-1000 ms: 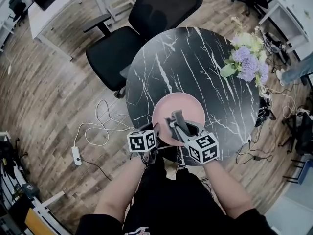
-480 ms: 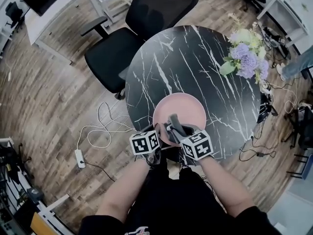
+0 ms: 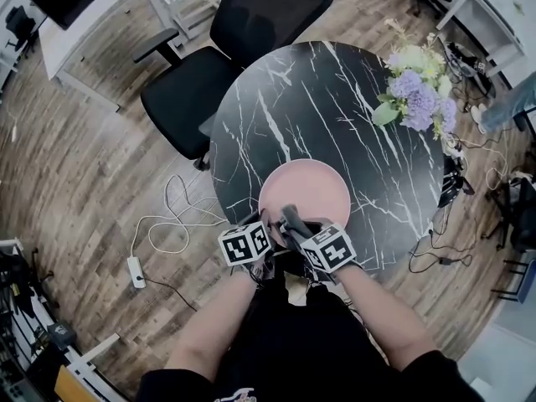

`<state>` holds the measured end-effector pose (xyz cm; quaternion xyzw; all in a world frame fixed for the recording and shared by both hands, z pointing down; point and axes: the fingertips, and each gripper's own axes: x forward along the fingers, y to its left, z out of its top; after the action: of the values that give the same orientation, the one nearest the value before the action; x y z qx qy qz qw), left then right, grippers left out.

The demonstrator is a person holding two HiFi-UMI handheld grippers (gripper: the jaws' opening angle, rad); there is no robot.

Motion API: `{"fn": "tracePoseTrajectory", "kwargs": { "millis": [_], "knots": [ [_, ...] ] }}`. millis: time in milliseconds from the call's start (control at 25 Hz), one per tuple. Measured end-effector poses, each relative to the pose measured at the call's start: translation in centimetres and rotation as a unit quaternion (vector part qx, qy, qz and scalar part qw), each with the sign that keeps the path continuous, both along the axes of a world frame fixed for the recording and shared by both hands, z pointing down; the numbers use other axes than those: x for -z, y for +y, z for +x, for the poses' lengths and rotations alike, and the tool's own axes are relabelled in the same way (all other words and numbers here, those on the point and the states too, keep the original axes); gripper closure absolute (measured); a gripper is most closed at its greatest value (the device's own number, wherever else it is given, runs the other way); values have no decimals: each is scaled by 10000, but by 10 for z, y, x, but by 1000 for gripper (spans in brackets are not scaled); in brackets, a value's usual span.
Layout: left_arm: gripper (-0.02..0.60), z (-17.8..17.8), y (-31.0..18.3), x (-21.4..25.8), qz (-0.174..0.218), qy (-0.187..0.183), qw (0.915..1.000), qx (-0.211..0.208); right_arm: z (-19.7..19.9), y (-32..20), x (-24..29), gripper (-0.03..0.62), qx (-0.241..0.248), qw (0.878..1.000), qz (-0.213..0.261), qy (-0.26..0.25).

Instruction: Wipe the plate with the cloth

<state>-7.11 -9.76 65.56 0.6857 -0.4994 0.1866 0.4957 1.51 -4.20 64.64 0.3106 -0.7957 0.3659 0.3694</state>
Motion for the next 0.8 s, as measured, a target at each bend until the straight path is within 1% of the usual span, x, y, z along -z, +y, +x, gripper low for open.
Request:
{"fn": "tracePoseTrajectory", "kwargs": {
  "millis": [240, 440, 640, 800],
  "knots": [
    [549, 0, -1, -1, 65, -86, 9999, 66, -3, 14, -8, 485, 754, 9967, -123, 278],
    [551, 0, -2, -1, 72, -82, 9998, 161, 10, 22, -13, 487, 1278, 9902, -93, 553],
    [551, 1, -1, -2, 83, -42, 9998, 168, 30, 27, -7, 487, 1475, 9856, -237, 794],
    [551, 1, -3, 0, 113, -9, 9998, 163, 49, 19, -7, 487, 1539, 9819, -199, 1087]
  ]
}}
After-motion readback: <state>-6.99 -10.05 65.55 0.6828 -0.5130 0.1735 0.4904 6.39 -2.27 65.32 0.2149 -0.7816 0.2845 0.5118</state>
